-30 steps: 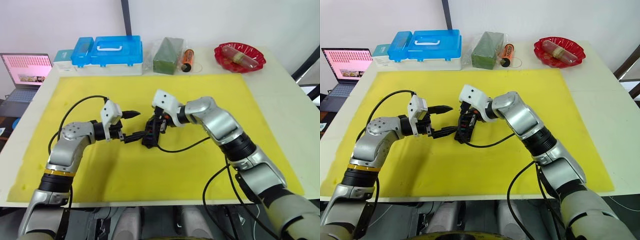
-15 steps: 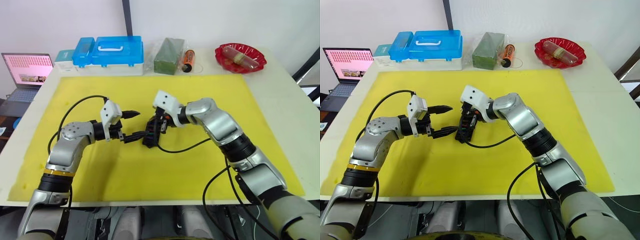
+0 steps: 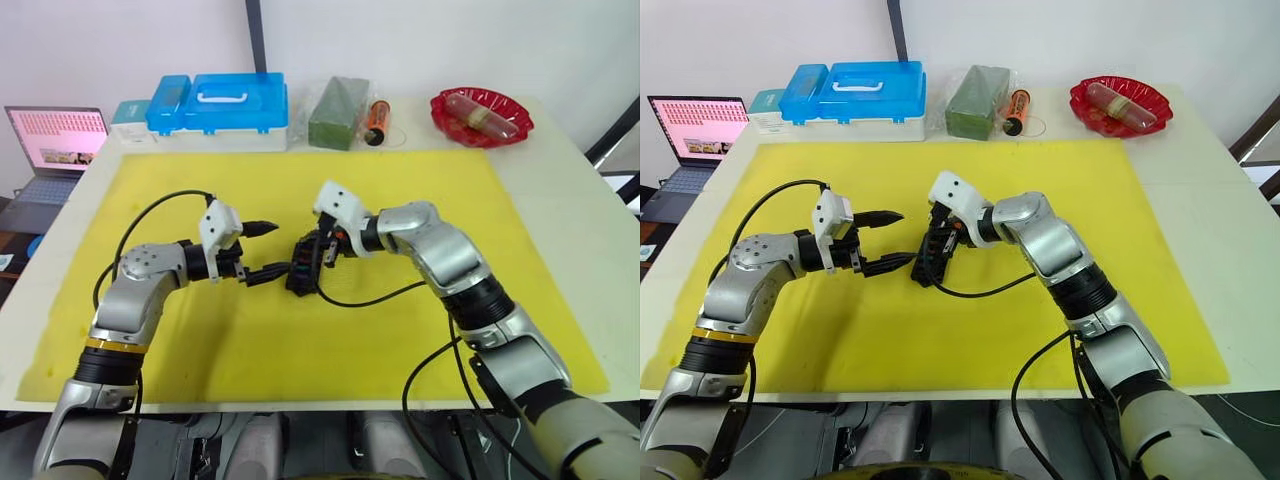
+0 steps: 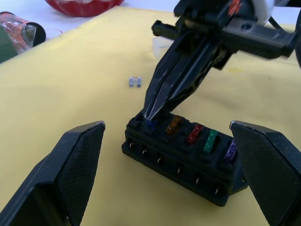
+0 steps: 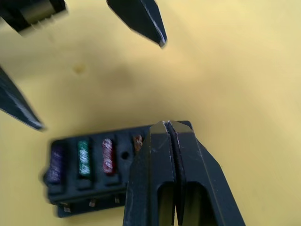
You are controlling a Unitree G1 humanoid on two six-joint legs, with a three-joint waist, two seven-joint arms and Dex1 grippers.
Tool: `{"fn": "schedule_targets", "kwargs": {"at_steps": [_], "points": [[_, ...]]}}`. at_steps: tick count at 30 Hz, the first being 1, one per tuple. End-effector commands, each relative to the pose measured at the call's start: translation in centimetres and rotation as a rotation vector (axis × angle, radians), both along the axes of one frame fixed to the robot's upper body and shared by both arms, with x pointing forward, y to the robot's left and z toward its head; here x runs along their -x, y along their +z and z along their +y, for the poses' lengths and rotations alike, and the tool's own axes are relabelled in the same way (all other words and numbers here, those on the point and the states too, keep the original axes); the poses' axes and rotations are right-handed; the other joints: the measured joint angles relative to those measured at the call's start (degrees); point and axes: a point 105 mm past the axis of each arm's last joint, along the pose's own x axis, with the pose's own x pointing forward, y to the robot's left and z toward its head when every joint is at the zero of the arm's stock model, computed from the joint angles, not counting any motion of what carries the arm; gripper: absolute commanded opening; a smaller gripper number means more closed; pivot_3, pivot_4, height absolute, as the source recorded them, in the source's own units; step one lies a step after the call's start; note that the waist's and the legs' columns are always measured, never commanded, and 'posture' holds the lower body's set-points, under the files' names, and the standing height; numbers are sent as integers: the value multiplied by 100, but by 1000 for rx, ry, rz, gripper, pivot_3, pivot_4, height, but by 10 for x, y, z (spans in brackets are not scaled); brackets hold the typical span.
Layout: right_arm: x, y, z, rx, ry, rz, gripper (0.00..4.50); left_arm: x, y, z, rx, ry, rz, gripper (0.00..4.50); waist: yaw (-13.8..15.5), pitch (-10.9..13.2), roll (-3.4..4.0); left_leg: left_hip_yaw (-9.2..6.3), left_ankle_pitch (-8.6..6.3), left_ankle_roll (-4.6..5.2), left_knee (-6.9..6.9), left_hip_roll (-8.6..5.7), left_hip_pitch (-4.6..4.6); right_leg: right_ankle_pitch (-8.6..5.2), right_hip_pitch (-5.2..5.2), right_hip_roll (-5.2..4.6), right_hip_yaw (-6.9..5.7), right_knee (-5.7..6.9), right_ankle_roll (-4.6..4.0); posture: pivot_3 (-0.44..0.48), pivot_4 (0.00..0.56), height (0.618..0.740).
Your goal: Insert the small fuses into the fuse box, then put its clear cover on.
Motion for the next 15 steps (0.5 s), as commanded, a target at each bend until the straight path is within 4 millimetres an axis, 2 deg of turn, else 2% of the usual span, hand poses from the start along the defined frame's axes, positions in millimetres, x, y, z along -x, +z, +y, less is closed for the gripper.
{"fn": "schedule_targets", "kwargs": {"at_steps": [1, 4, 7, 9, 10, 12, 15], "points": [[9, 46, 10, -133, 40, -156, 25, 3, 11, 6, -18, 0, -64, 4500, -13, 1, 1, 0, 0, 0, -1, 0, 0, 0, -1, 0, 0, 0, 0, 0, 150, 740], [9, 72, 5, -237, -33, -251, 25, 6, 19, 10, -13, -2, -85, 4500, -15, 1, 1, -1, 0, 0, -6, 1, -1, 0, -5, 1, 0, 0, 0, 0, 150, 740], [7, 84, -7, -287, -87, -361, 25, 9, 28, 15, -11, -9, -95, 4500, -5, 1, 0, -1, 0, 0, -5, 1, -1, 0, -5, -1, 0, 1, 0, 0, 150, 740], [6, 89, -27, -287, -103, -402, 25, 10, 36, 24, -21, 4, -115, 4500, 13, 2, 0, 0, 0, 0, -4, 0, -2, 0, -4, -3, 0, 0, 0, 0, 150, 740], [7, 93, -41, -308, -107, -359, 25, 9, 41, 33, -29, 26, -124, 4500, 16, 2, -1, 0, 0, 0, -4, -1, -3, 0, -4, -4, 0, 0, 0, 0, 150, 740], [13, 102, -72, -344, -104, -319, 424, 8, 49, 56, -53, 81, -136, 4500, 23, 7, -1, 2, 0, -1, -2, -1, -5, -1, -3, -5, 0, -3, -1, 0, 150, 740], [19, 89, -122, -166, -153, -340, 1250, 7, 55, 94, -104, 173, -146, 4500, 20, 9, 1, 5, 0, 0, -4, -2, -7, -1, -2, -6, 0, -8, -1, 0, 150, 740]]}}
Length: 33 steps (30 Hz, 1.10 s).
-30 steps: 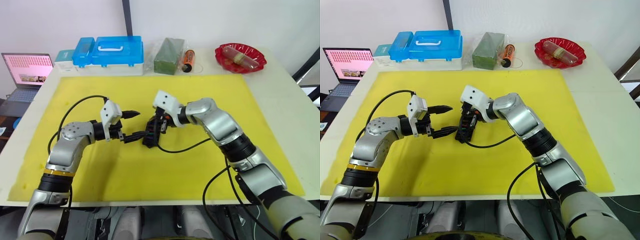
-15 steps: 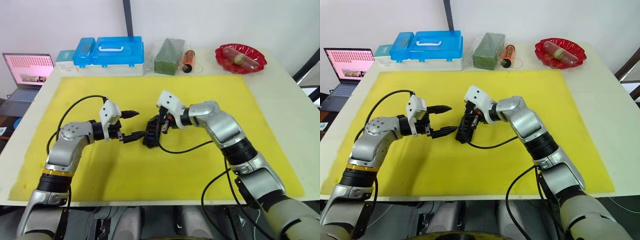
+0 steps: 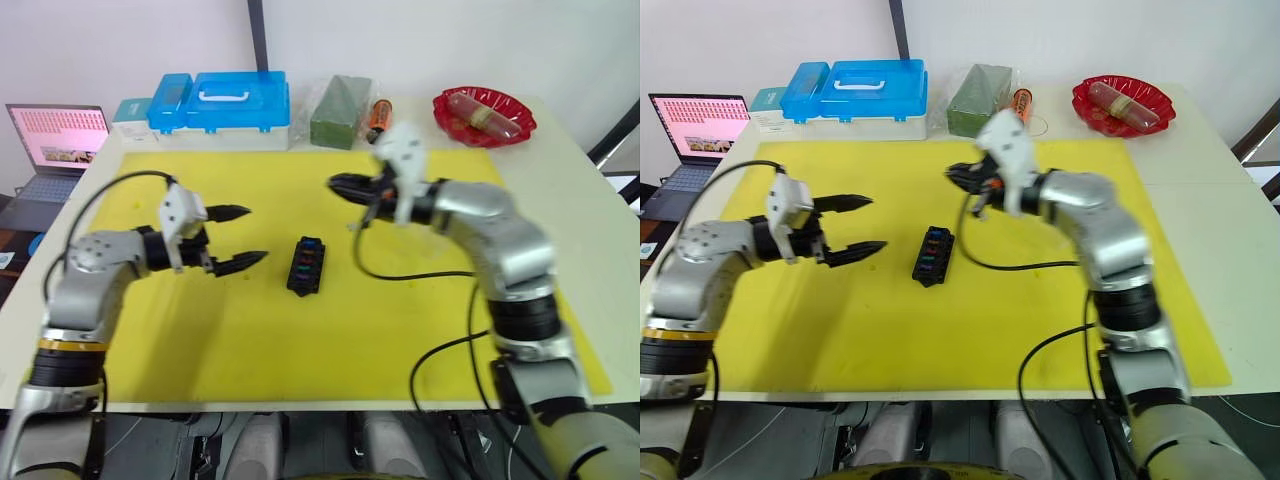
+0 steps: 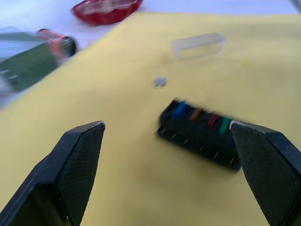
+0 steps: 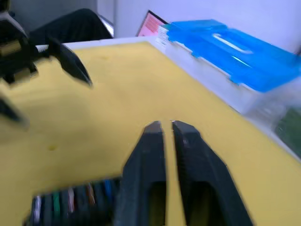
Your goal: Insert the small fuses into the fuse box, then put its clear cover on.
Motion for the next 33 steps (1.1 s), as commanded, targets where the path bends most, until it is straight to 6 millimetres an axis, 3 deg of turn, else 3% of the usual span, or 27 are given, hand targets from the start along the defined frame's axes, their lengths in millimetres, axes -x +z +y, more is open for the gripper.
{"fn": "schedule_targets", "kwargs": {"at_steps": [1, 4, 6, 9, 12, 17, 21, 24, 29, 33], "points": [[15, 2, -51, 131, -45, -37, 1618, 1, 17, 46, -23, 109, -55, 4500, -9, 0, 0, 1, -1, 2, -2, 0, 1, -1, 0, 2, -2, -2, 1, 0, 150, 740], [23, -8, -98, 221, -140, -5, 2689, 1, 19, 81, -22, 206, -56, 4500, -27, 1, 0, 5, -2, 4, -11, 3, 6, -2, 0, 6, -2, -4, 0, 0, 150, 740], [25, -10, -108, 235, -157, 2, 3380, 1, 19, 88, -26, 223, -59, 4500, -55, 3, 4, 12, -2, 4, -10, 5, 9, -2, 0, 8, 2, -3, 0, 0, 150, 740], [28, -21, -156, 230, -294, 48, 4442, 2, 13, 117, -51, 313, -51, 4500, -37, 2, 2, 21, -2, 4, -8, 9, 16, -4, 0, 9, 10, 3, -5, 0, 150, 740], [38, -40, -192, 220, -398, 103, 4481, 4, 3, 130, -62, 359, -39, 4500, -9, 3, 1, 24, -2, 4, -7, 9, 12, -2, 0, 8, 11, -3, 0, 0, 150, 740], [39, -42, -211, 190, -485, 114, 4481, 6, -4, 122, -73, 323, -38, 4500, -14, 4, 3, 28, -2, 4, 3, 6, 11, -1, 2, 0, 14, 1, -1, 0, 150, 740], [32, -34, -206, 156, -527, 88, 4481, 5, -2, 110, -77, 279, -47, 4500, -28, 4, 4, 28, -2, 4, 3, 9, 13, 0, 2, 4, 15, 3, -1, 0, 150, 740], [25, -29, -187, 105, -527, 115, 4481, 1, 11, 92, -64, 224, -89, 4500, -25, 4, 4, 28, -2, 4, 2, 9, 13, 0, 2, 4, 15, 3, 0, 0, 150, 740], [11, -14, -130, -157, -430, 315, 4481, -2, 30, 52, -50, 83, -129, 4500, -32, 4, 1, 25, -2, 3, 5, 8, 11, 1, 2, 3, 17, 5, 1, 0, 150, 740], [8, -8, -69, -372, -266, 505, 4481, 5, 42, 10, -32, -87, -162, 4500, -33, 4, 1, 19, -2, 3, 3, 9, 10, 2, 1, 7, 15, 7, 1, 0, 150, 740]]}}
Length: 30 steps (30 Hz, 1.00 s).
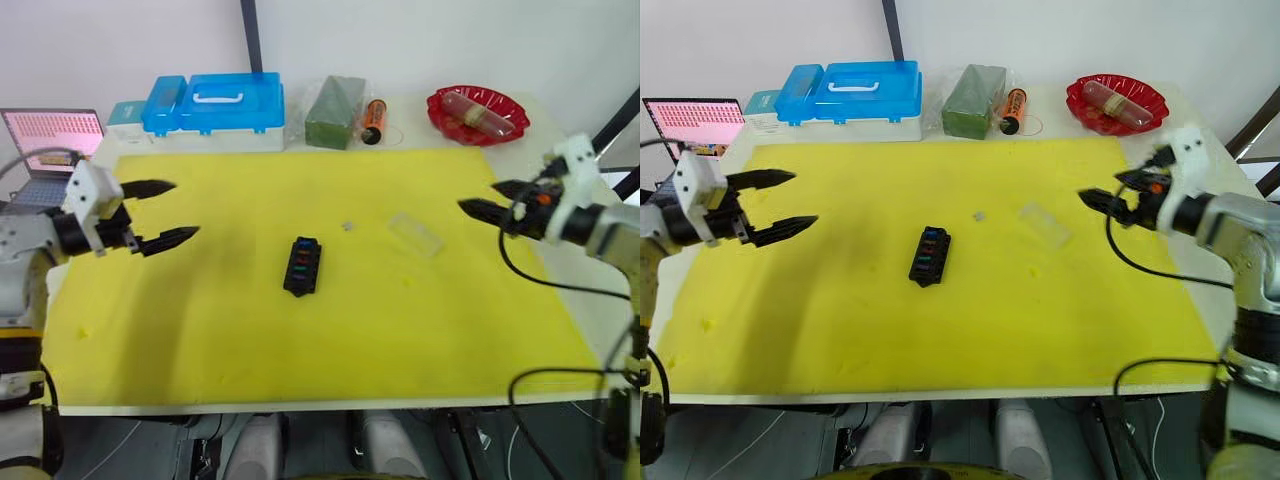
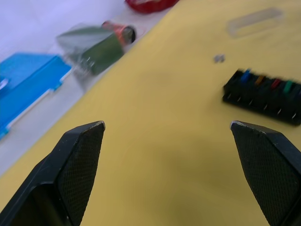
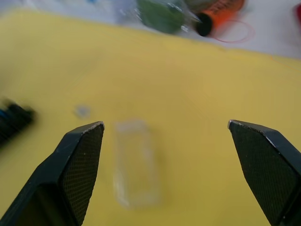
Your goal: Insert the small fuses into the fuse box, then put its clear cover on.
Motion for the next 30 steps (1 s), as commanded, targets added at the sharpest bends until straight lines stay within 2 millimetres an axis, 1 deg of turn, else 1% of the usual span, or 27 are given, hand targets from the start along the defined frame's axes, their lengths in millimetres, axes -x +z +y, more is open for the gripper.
{"fn": "schedule_targets", "kwargs": {"at_steps": [1, 3, 6, 8, 9, 11, 18, 22, 26, 30], "points": [[5, 7, 38, -188, 83, 113, 4481, 10, 16, -34, 11, -150, -46, 4500, 8, 0, 0, -4, 0, 0, 0, 1, -1, 0, 0, 2, -1, 2, 0, 0, 150, 740], [2, -1, 53, -310, 102, 205, 4481, 15, 15, -53, 14, -227, -47, 4500, 27, -1, -1, -8, 0, 0, 1, 0, -4, 0, -1, 1, -1, 5, 0, 0, 150, 740], [-3, -14, 69, -404, 108, 303, 4481, 21, 10, -71, 19, -298, -37, 4500, 50, -1, -1, -13, 0, 0, 1, -6, -9, 1, -1, -6, -4, 6, 1, 0, 150, 740], [-10, -25, 79, -468, 104, 372, 4097, 22, 5, -81, 9, -335, -38, 4500, 32, -2, 1, -10, 0, 0, 2, -9, -9, 2, -1, -9, -3, 4, 3, 0, 150, 740], [-14, -29, 81, -503, 94, 404, 3871, 22, 3, -84, 12, -344, -35, 4500, 19, -2, 1, -6, 0, 0, 2, -10, -8, 4, -1, -10, 0, 4, 4, 0, 150, 740], [-18, -37, 87, -564, 95, 464, 3175, 23, 0, -89, 13, -364, -30, 4500, 5, -1, 3, -5, 0, 0, 2, -10, -6, 4, -2, -7, -1, 6, 5, 0, 150, 740], [-29, -58, 97, -637, 43, 580, 3175, 24, -2, -99, 38, -401, -7, 4500, -20, -2, 4, -8, 0, 0, -3, -6, -4, 4, -5, 3, -2, 11, 4, 0, 150, 740], [-34, -75, 103, -601, 8, 606, 3175, 25, -1, -105, 41, -414, -13, 4500, -23, -2, 4, -8, 0, 1, -1, -6, -4, 4, -5, 3, -1, 13, 4, 0, 150, 740], [-43, -83, 103, -559, -9, 582, 3175, 21, -1, -105, 36, -410, -15, 4500, -24, -2, 4, -7, 0, 1, -1, -7, -5, 4, -5, 3, -1, 13, 4, 0, 150, 740], [-46, -88, 104, -534, -7, 578, 3175, 20, 0, -105, 35, -412, -14, 4500, -26, -2, 4, -7, 0, 1, 0, -7, -4, 4, -5, 4, -2, 13, 5, 0, 150, 740]]}}
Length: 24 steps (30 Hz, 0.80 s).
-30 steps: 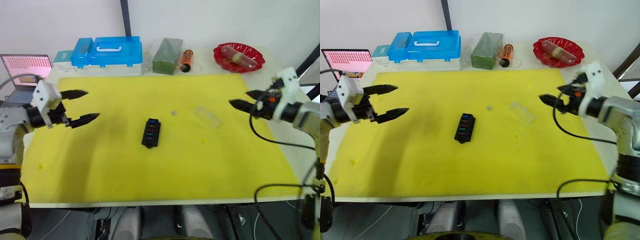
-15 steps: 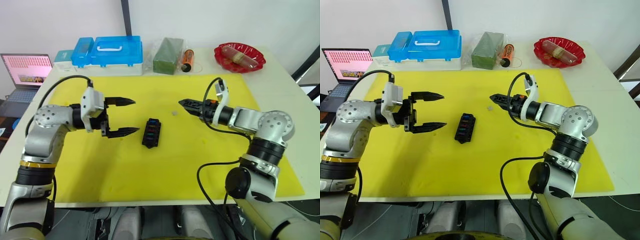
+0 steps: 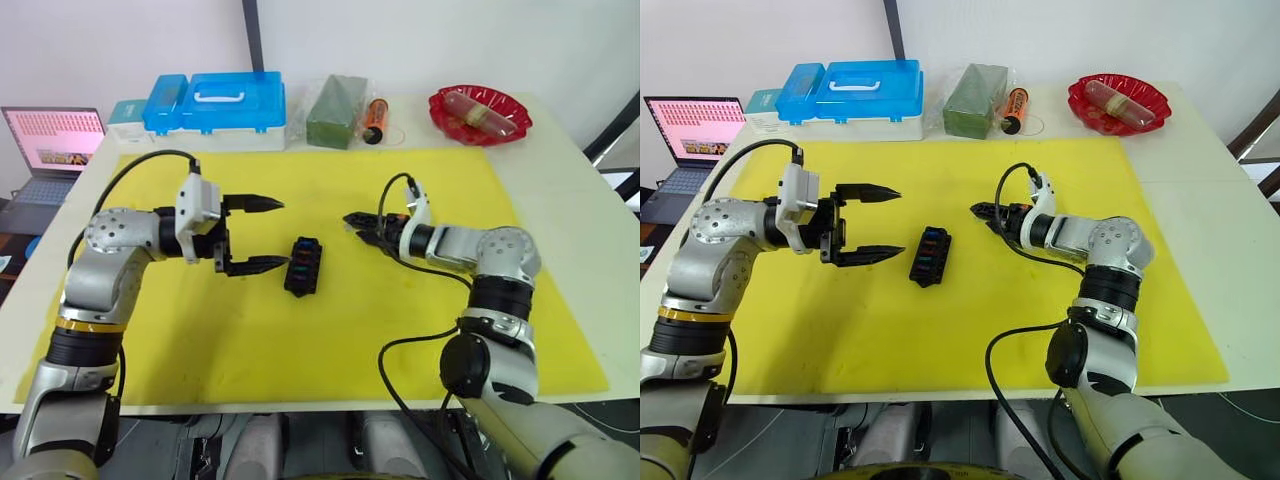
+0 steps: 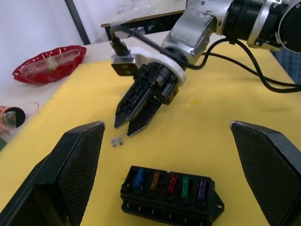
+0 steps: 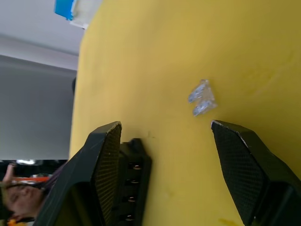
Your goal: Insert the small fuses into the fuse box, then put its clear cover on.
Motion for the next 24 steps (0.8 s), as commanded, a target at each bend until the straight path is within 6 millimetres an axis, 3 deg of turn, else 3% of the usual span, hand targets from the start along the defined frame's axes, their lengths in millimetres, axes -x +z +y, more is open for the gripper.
{"fn": "schedule_targets", "kwargs": {"at_steps": [1, 10, 20, 24], "points": [[-5, 7, -1, 2, -1, -46, 3175, 1, 8, -2, 2, -14, -37, 4500, 0, 0, 0, 0, 0, 0, 0, 0, 0, 0, 0, 0, 0, 0, 0, 0, 150, 740], [-14, 6, 3, -17, -35, -63, 3175, 1, 8, -2, 3, -9, -39, 4500, -1, 0, 0, -1, 0, 0, 0, 1, 1, 0, 0, 2, 0, 1, 0, 0, 150, 740], [-13, -10, 7, 11, -33, -30, 3175, 0, 7, -4, -5, -16, -40, 4500, -9, 0, 0, -2, 0, 0, 0, 1, 2, 0, 0, 2, 0, 1, 0, 0, 150, 740], [-11, -14, 9, 23, -27, -24, 2309, 0, 7, -4, -7, -21, -42, 4500, -11, 0, 0, -1, 0, 0, 0, 1, 2, 0, 0, 2, 0, 1, 0, 0, 150, 740]]}}
